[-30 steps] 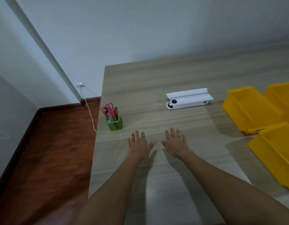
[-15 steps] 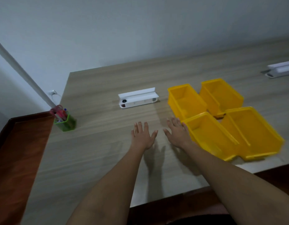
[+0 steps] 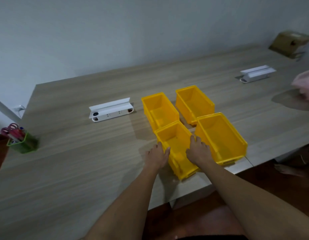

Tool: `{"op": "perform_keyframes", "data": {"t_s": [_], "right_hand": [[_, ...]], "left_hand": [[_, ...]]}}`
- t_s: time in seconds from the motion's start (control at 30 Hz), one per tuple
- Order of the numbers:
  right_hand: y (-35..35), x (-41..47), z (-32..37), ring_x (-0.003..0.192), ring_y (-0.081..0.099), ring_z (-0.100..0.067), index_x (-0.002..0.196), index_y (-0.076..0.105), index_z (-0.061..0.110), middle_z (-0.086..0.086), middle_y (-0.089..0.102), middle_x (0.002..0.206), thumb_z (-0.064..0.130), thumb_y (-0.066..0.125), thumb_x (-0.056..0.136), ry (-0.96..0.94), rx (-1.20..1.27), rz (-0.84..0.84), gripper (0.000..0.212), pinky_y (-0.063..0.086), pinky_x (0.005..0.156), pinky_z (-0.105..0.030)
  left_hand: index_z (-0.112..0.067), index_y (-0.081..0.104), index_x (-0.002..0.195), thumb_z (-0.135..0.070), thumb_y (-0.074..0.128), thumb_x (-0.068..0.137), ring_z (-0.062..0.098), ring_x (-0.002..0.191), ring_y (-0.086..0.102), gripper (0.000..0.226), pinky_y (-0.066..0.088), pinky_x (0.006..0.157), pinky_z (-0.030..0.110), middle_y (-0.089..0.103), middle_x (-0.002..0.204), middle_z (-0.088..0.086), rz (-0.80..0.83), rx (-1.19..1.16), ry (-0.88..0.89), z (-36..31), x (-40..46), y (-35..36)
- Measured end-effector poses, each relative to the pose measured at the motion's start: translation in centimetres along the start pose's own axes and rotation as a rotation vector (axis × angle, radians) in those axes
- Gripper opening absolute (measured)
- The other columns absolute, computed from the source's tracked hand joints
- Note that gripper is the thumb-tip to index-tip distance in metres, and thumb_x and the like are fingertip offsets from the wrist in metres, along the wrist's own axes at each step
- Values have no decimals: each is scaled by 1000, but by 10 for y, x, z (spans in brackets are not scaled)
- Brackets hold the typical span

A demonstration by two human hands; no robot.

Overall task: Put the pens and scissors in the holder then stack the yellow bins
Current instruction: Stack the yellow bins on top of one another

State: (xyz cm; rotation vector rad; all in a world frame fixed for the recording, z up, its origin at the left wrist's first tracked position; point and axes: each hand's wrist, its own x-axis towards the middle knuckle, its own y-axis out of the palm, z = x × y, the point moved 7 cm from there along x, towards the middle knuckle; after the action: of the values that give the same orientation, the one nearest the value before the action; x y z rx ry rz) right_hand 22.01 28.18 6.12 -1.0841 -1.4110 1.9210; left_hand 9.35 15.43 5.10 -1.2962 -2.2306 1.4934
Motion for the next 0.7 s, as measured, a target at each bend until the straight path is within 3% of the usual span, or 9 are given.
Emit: {"op": "perform_keyframes", "data": {"t_s": [0.1, 0.17, 0.23, 0.27, 0.37, 0.47, 0.6, 0.7], "right_hand": [[-1, 3, -6, 138, 32, -41, 152, 14, 6, -21, 26, 154, 29, 48, 96, 9, 48, 29, 69, 35, 107, -50], [-7, 7, -7, 130, 39, -42, 144, 28, 1, -23, 36, 145, 26, 49, 95, 31, 107, 25, 60, 37, 104, -49], [-9, 11, -5, 111, 50, -39, 108, 53, 3, -22, 49, 130, 24, 48, 95, 25, 170, 60, 24, 43, 97, -48], [-8, 14, -2, 99, 53, -36, 92, 55, 8, -21, 56, 123, 23, 48, 95, 5, 211, 76, 18, 47, 92, -47], [-4, 16, 22, 93, 61, -35, 100, 64, 11, -16, 66, 108, 22, 50, 93, -71, 291, 182, 20, 49, 82, -40], [-4, 2, 60, 60, 55, -22, 73, 58, 9, -12, 60, 75, 14, 51, 93, -123, 301, 409, 21, 46, 63, -35], [-1, -5, 105, 73, 62, -29, 83, 56, 10, -14, 62, 80, 18, 45, 95, -185, 318, 535, 18, 55, 75, -41], [-2, 6, 146, 66, 61, -27, 106, 54, 11, -13, 60, 83, 21, 47, 96, -245, 369, 506, 15, 57, 64, -40]], "left_hand": [[-14, 33, 138, -40, 46, 94, 39, 111, 61, 53, 49, 93, 52, 61, 126, 19, 35, -174, -11, -2, 3, 13], [-20, 32, 139, -34, 49, 90, 38, 102, 64, 54, 53, 86, 51, 64, 121, 17, 18, -276, -8, 3, 3, 17], [-22, 38, 136, -29, 49, 90, 36, 99, 65, 48, 55, 84, 49, 64, 119, 14, -23, -349, -12, 10, -3, 12], [-21, 43, 131, -25, 49, 91, 36, 97, 65, 41, 54, 82, 47, 65, 115, 14, -49, -362, -21, 16, -5, 8], [-15, 54, 119, -20, 47, 94, 34, 90, 64, 27, 51, 75, 42, 67, 101, 15, -171, -407, -86, 42, -14, -7], [-16, 56, 118, -25, 46, 94, 33, 85, 64, 28, 48, 68, 39, 68, 95, 13, -305, -436, -163, 73, -24, -25], [-14, 59, 114, -25, 48, 94, 28, 77, 62, 25, 41, 61, 31, 66, 85, 10, -409, -444, -210, 111, -31, -54], [-11, 60, 113, -21, 49, 94, 23, 73, 59, 24, 40, 62, 30, 63, 83, 6, -436, -452, -243, 139, -32, -81]]}}
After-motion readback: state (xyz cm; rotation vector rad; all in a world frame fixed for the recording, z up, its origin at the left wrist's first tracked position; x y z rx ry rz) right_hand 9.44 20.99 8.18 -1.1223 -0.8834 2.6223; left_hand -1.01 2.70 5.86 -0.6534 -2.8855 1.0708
